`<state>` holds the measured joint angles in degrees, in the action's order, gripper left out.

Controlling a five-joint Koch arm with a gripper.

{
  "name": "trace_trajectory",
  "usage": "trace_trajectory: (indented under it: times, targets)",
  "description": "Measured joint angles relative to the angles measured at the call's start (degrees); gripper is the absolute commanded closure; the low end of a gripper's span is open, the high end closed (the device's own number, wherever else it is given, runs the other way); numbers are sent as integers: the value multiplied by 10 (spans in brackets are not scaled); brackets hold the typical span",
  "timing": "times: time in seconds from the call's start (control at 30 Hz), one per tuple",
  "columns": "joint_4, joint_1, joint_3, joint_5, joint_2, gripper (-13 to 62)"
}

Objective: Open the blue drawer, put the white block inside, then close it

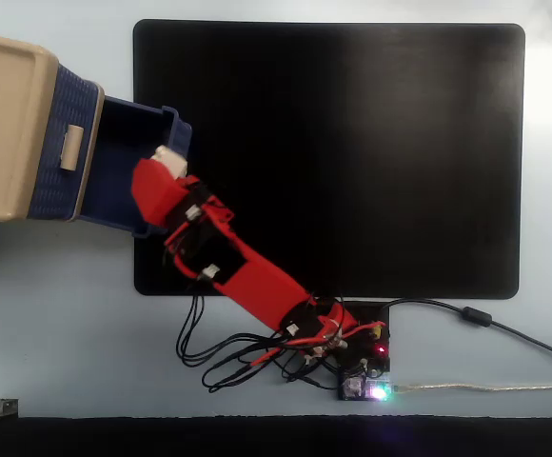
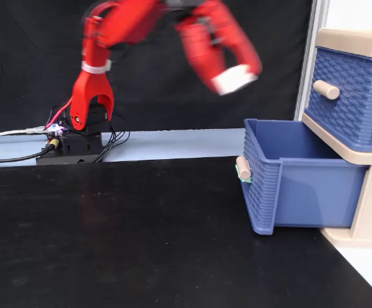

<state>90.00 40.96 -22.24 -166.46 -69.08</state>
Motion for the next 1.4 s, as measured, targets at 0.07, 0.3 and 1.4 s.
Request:
trace_trajectory:
  times: [0.07,0.3,1.4]
  targets:
    - [1,-11,69,-8,52,575]
    - [3,-34,111,-10,123,210]
    - [-18,-40,24,181,231,159]
